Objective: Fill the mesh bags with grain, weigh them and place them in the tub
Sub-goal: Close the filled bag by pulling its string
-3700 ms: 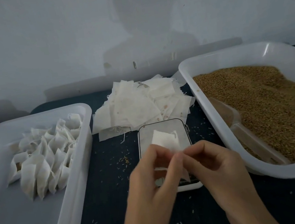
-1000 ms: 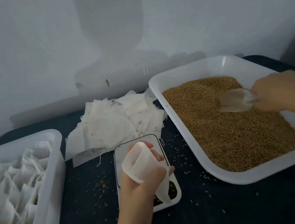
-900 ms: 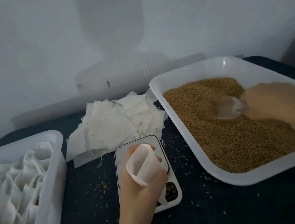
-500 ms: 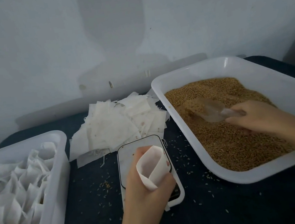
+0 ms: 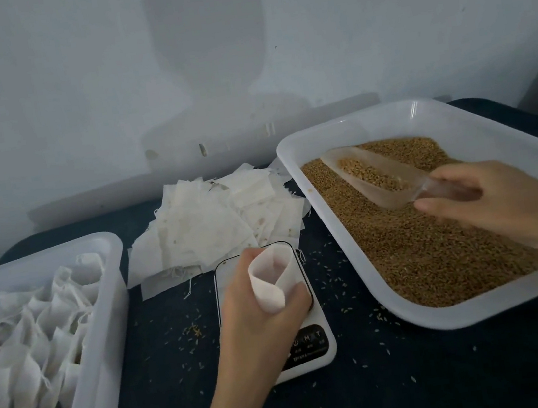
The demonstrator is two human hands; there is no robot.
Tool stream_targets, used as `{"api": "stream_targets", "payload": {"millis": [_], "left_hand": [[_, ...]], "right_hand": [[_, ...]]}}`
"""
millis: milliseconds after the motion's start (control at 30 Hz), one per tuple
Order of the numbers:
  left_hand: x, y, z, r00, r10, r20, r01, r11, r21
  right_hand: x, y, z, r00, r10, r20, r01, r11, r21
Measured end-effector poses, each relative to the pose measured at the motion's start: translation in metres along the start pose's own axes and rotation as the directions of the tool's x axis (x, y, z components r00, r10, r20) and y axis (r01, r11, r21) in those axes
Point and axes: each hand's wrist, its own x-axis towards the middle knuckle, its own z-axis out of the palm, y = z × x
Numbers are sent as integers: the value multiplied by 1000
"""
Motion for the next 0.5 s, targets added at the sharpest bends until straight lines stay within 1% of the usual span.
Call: {"api": "stream_targets", "payload": {"millis": [100, 267, 367, 433, 500], "left_hand": [[7, -1, -1, 1000, 4, -29, -2, 996, 92], [11, -4, -2, 999, 13, -50, -1, 971, 238], [10, -7, -4, 995, 30, -92, -1, 951, 309], [9, -9, -4, 994, 26, -108, 9, 950, 311], [7, -10, -6, 994, 23, -106, 10, 955, 296]], "right_hand": [[-10, -22, -20, 990, -78, 114, 79, 997, -10], [-16, -62, -40, 941, -173, 291, 198, 978, -60], [-15, -78, -41, 919, -214, 332, 239, 971, -34], [-13, -83, -42, 910, -237, 341, 282, 956, -87], [-9, -86, -40, 905, -226, 360, 298, 942, -158]]}}
